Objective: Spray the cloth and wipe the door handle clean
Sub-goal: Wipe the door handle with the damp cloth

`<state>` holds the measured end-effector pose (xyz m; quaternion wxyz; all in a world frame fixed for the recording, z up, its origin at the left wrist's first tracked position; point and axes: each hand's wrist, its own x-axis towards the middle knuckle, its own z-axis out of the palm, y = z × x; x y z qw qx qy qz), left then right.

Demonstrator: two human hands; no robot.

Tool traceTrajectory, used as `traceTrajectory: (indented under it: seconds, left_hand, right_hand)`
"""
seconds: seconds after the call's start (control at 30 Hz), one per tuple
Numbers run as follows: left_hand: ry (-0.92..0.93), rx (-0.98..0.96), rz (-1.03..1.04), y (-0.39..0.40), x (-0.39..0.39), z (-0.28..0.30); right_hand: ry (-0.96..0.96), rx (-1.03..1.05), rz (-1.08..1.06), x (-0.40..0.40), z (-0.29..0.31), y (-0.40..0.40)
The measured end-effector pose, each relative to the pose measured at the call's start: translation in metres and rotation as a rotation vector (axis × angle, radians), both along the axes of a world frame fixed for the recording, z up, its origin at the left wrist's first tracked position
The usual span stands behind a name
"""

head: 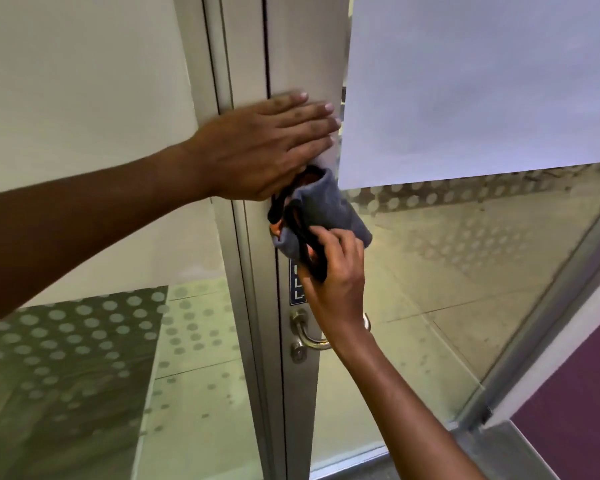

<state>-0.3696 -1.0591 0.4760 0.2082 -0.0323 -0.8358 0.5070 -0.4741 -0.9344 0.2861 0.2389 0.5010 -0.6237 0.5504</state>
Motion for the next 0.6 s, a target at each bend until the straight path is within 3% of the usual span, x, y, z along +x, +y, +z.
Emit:
traceTrajectory:
  seconds: [0.33,0.6]
  left_hand:
    - [-0.02,-0.025,0.012,-0.004,-0.002,-0.001]
    - [-0.006,-0.033,0.02,-0.003,-0.002,-0.001]
  right_hand:
    - [0.096,0.236,-0.053,0.003,0.001,-0.001]
    - [-0.02,0.588,-0.04,0.012,-0.047,0.013]
